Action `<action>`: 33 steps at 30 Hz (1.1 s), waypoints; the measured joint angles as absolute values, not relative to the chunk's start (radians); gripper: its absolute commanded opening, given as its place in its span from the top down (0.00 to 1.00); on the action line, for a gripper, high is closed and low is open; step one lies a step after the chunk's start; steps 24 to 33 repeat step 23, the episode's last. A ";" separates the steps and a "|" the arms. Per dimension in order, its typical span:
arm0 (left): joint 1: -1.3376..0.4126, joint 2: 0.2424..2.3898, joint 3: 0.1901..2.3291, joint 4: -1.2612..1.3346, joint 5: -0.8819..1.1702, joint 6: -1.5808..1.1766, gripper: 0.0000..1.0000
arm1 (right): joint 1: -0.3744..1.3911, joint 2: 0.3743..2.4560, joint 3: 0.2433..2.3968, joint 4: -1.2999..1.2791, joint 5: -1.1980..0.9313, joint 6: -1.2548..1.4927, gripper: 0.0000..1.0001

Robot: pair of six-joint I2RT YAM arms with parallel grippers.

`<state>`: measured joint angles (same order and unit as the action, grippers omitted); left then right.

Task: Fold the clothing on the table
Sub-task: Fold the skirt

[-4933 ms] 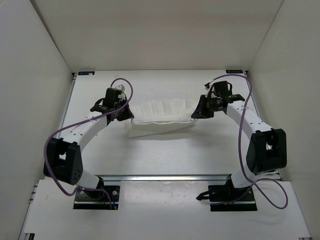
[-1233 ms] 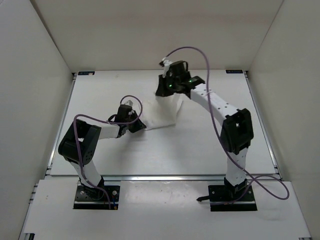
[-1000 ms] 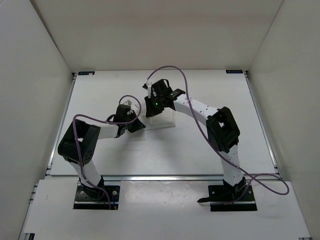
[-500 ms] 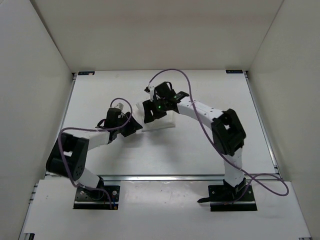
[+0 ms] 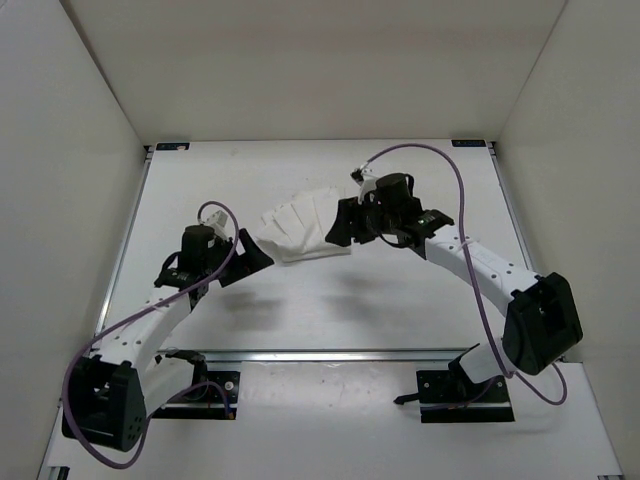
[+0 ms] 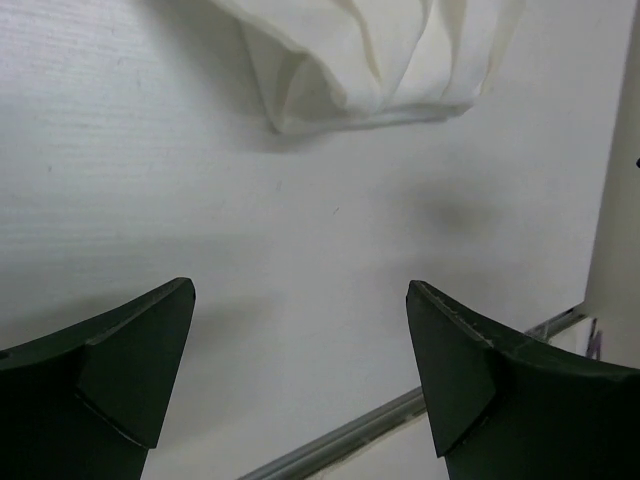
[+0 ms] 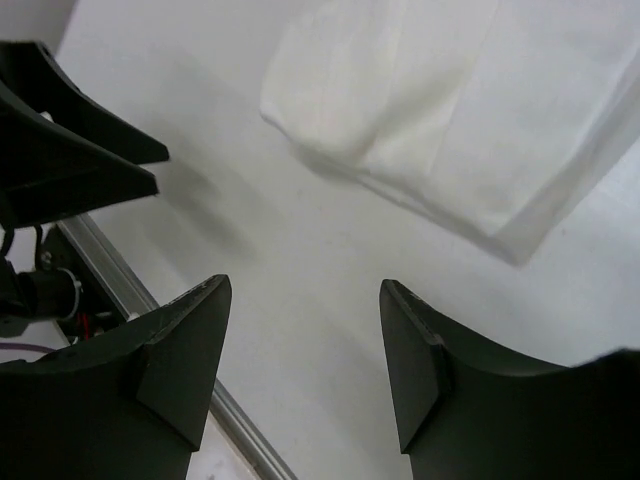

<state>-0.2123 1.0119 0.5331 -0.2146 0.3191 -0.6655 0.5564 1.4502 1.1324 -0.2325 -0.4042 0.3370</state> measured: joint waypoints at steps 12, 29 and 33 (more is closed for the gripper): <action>-0.257 0.936 0.559 -0.377 0.348 -0.565 0.02 | 0.548 1.336 0.977 -0.252 -0.375 0.369 0.40; -0.263 0.904 0.555 -0.411 0.344 -0.537 0.01 | 0.555 1.331 0.955 -0.239 -0.371 0.371 0.39; -0.263 0.904 0.555 -0.411 0.344 -0.537 0.01 | 0.555 1.331 0.955 -0.239 -0.371 0.371 0.39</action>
